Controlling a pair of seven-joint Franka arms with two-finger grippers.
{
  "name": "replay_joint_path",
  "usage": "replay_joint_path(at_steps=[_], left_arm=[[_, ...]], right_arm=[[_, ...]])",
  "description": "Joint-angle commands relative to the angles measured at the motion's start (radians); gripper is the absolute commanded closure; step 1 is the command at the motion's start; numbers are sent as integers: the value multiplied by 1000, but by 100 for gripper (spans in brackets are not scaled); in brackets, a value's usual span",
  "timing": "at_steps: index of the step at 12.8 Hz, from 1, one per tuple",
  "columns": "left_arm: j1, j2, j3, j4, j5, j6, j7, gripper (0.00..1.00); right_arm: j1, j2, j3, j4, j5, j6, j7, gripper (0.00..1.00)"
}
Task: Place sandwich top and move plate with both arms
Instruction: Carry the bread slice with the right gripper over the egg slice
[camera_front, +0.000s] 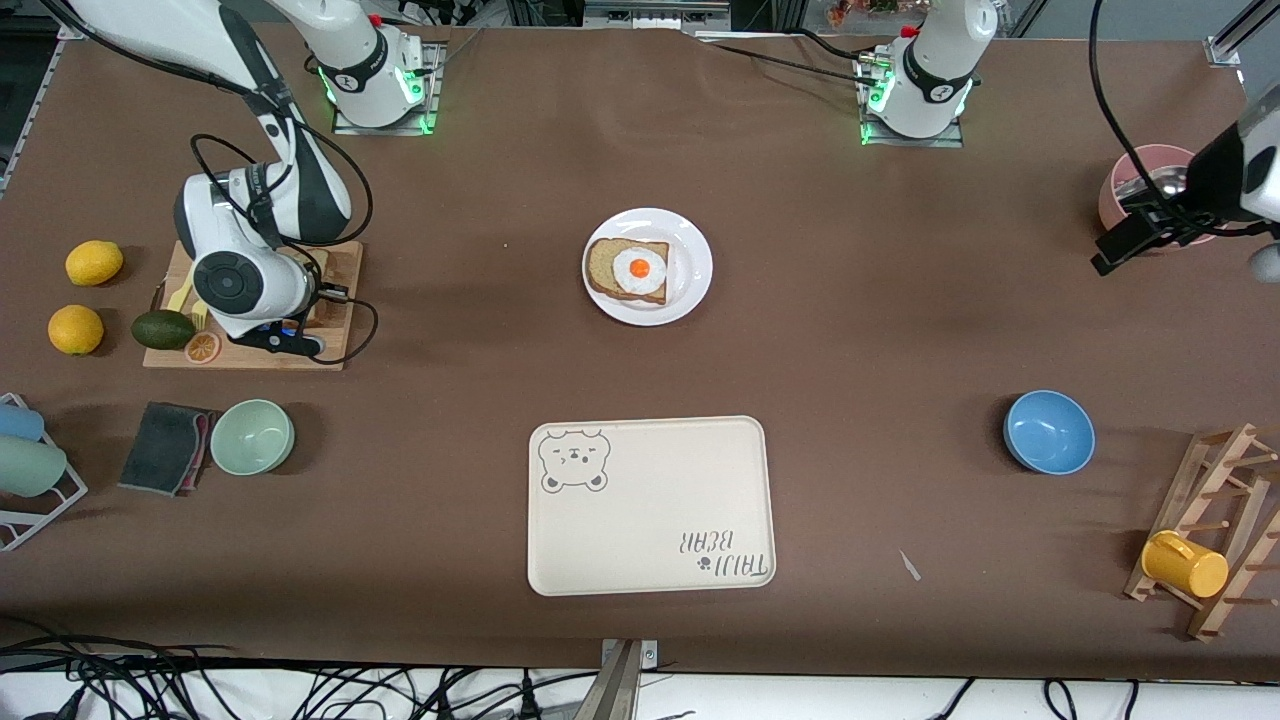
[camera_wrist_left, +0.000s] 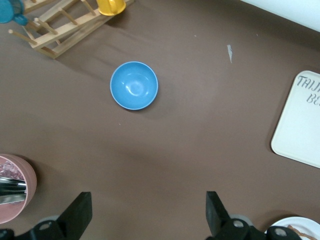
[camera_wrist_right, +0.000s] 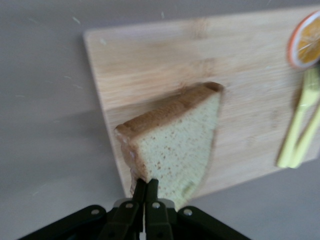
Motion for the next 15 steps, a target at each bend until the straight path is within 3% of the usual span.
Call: replay_joint_path(at_steps=[1, 8, 12, 15], left_arm=[[33, -20, -6, -27, 12, 19, 29, 0], [33, -6, -9, -29, 8, 16, 19, 0], [33, -6, -9, -29, -6, 11, 20, 0], [33, -6, -9, -28, -20, 11, 23, 0]], right_arm=[[3, -25, 81, 138, -7, -152, 11, 100], [39, -5, 282, 361, 182, -310, 69, 100], [239, 110, 301, 399, 168, -211, 199, 100], [397, 234, 302, 614, 168, -243, 355, 100]])
